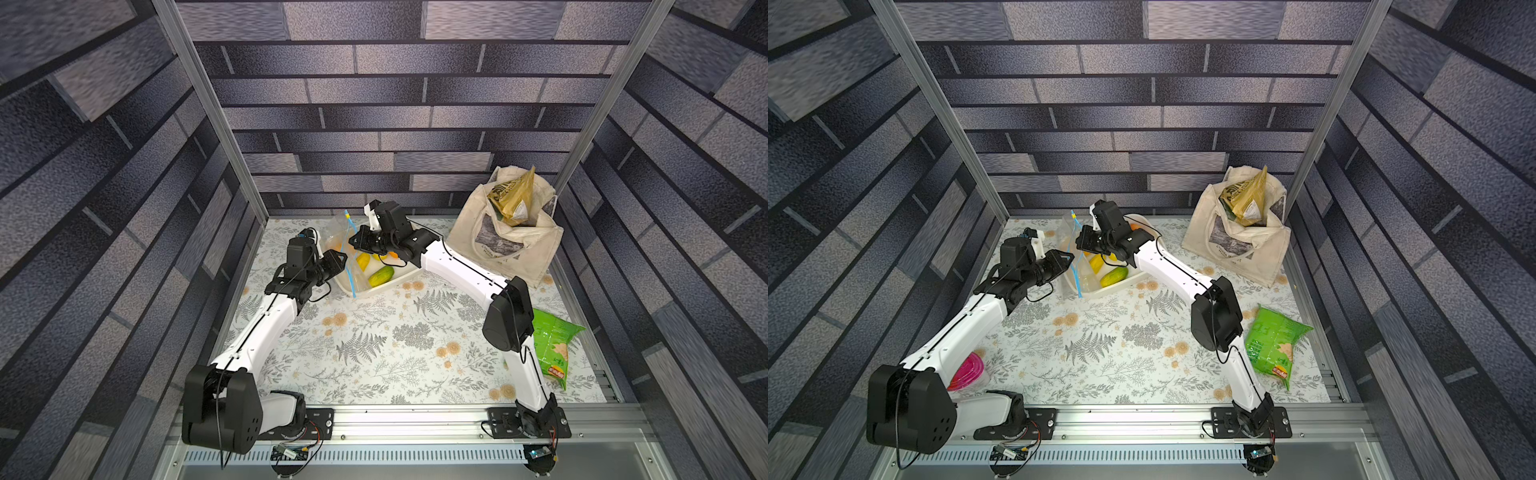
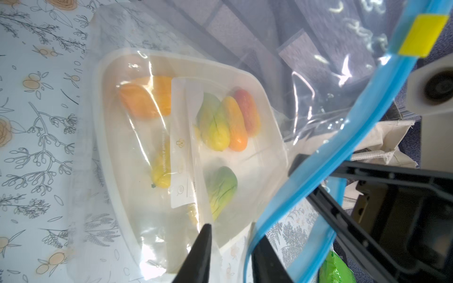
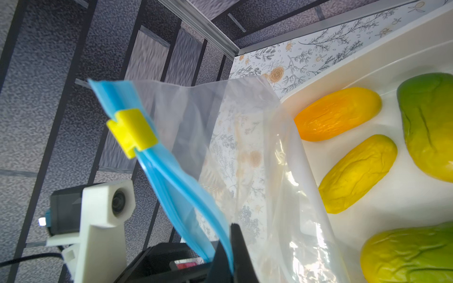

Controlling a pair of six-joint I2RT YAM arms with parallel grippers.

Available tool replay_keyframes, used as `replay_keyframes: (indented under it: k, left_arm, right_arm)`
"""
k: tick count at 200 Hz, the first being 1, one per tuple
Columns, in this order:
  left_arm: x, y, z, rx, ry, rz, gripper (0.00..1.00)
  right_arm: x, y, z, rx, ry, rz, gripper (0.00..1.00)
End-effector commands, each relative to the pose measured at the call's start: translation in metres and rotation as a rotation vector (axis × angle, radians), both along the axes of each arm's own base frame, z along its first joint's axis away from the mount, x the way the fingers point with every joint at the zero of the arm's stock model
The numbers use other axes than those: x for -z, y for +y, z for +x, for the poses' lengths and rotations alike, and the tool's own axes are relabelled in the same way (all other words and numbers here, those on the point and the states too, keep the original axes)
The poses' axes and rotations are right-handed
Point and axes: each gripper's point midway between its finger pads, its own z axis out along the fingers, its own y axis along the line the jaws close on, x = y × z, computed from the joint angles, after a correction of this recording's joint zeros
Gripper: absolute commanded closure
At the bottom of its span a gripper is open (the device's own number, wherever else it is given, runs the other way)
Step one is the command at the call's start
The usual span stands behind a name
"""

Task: Place the mango in a zip-top bag and seal the zipper
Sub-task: Open the zipper of the food storage bag.

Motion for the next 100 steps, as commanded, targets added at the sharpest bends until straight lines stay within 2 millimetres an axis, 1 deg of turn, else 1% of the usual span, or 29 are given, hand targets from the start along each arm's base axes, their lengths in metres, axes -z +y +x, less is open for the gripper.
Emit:
replay_keyframes:
  k: [1, 9, 29, 44, 60, 81, 100]
  left_arm:
    - [-0.011, 0.020, 0.002, -0.058, -0.006, 0.080, 0.75]
    - [-0.012, 0.027, 0.001, -0.075, 0.001, 0.091, 0.80]
    - [-0.014, 0.051, -0.004, -0.142, 0.031, 0.119, 1.00]
    - [-0.017, 0.073, -0.011, -0.213, 0.053, 0.163, 1.00]
    - [-0.025, 0.092, -0.020, -0.272, 0.052, 0.201, 1.00]
    - [-0.037, 0.110, -0.028, -0.321, 0.052, 0.240, 1.00]
    - [-0.054, 0.125, -0.035, -0.368, 0.044, 0.283, 1.00]
  right_arm:
    - [-0.001, -0.003, -0.005, -0.042, -0.031, -0.050, 1.00]
    - [-0.002, -0.005, -0.004, -0.040, -0.041, -0.061, 1.00]
    - [0.002, -0.009, -0.003, -0.045, -0.039, -0.081, 1.00]
    - [0.008, -0.012, 0.002, -0.040, -0.030, -0.095, 1.00]
    - [0.012, -0.014, 0.006, -0.035, -0.026, -0.105, 1.00]
    - [0.012, -0.014, 0.011, -0.034, -0.031, -0.115, 1.00]
    - [0.008, -0.010, 0.015, -0.037, -0.037, -0.102, 1.00]
